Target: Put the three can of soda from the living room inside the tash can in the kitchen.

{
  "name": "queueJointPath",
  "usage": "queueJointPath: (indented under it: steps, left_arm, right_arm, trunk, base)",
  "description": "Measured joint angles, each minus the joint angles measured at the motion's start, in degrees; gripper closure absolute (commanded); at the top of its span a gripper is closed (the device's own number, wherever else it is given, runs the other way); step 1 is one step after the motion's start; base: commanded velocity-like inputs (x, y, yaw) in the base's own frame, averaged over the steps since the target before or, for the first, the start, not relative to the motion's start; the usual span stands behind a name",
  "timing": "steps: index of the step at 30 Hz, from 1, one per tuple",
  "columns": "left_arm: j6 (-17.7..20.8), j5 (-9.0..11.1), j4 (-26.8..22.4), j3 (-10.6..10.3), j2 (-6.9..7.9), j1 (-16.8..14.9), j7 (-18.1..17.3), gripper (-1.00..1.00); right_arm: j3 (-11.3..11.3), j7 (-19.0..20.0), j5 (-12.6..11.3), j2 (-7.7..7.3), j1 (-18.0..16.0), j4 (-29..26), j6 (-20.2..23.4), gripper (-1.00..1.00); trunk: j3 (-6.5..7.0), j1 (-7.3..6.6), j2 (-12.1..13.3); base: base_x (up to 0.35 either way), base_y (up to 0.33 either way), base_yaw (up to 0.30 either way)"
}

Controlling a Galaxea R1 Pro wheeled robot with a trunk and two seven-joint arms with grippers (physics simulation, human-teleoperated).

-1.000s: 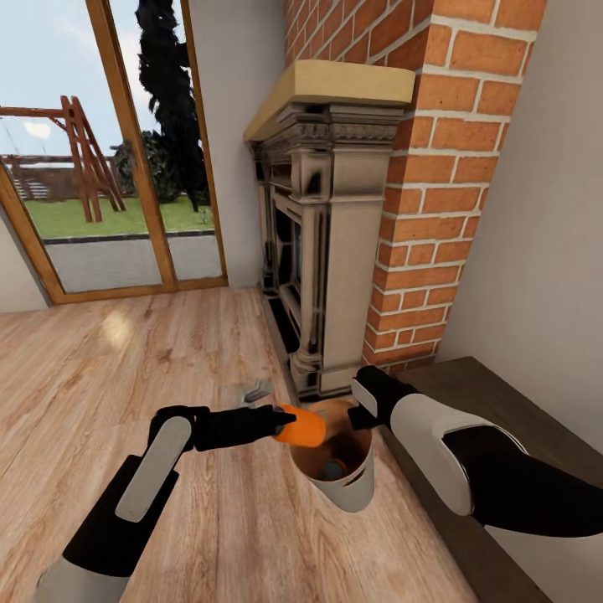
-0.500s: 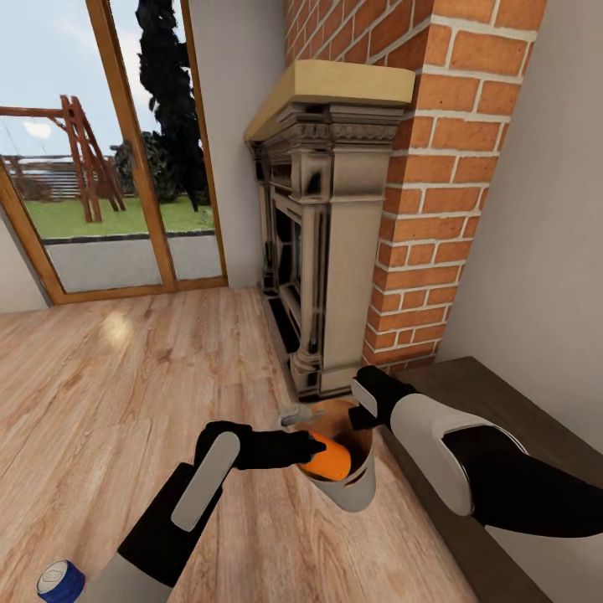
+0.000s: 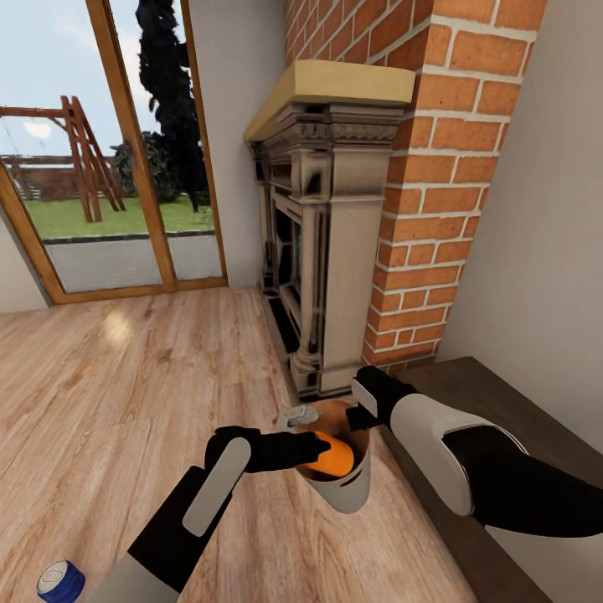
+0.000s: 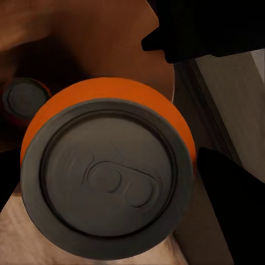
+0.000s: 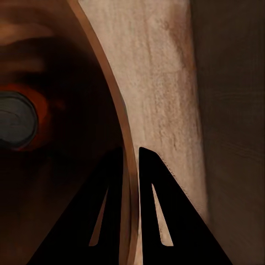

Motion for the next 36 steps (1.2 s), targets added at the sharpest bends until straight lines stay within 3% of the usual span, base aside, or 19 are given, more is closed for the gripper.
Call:
queueJointPath:
  steps: [21, 24, 26, 31, 36]
  left_arm:
    - [-4.5, -0.2, 1.4, -0.3, 0.20, 0.0, 0.0, 1.00]
    - [-5.9, -2.2, 2.4, -0.3, 0.11, 0.0, 0.0, 1.00]
    - [-7.4, -5.1, 4.8, -0.1, -0.13, 0.0, 0.0, 1.00]
    - [-11.8, -6.1, 9.6, -0.2, -0.90, -0.3, 0.0, 1.00]
    - [-15.3, -7.3, 13.9, -1.8, -2.15, -0.5, 0.0, 1.00]
  right_arm:
    - [0.3, 0.1, 0.2, 0.00, 0.3, 0.3, 0.0, 1.00]
    - [0.2, 0.2, 0.1, 0.00, 0.3, 0.3, 0.0, 1.00]
    - [0.3, 0.2, 0.2, 0.00, 0.3, 0.3, 0.0, 1.00]
    - [0.3, 0.2, 0.2, 0.00, 0.3, 0.4, 0.0, 1.00]
    - [0.4, 0.4, 0.3, 0.00, 0.3, 0.4, 0.1, 1.00]
  trunk:
    - [0.00, 0.00, 0.0]
    - [0.00, 0.00, 0.0]
    - [0.00, 0.00, 0.0]
    - [0.00, 0.00, 0.0]
    - [0.00, 0.00, 0.0]
  base:
    - [0.000, 0.000, 0.000]
    - [0.000, 0.000, 0.000]
    - [0.000, 0.000, 0.000]
    - [0.000, 0.000, 0.000]
    - [0.000, 0.000, 0.000]
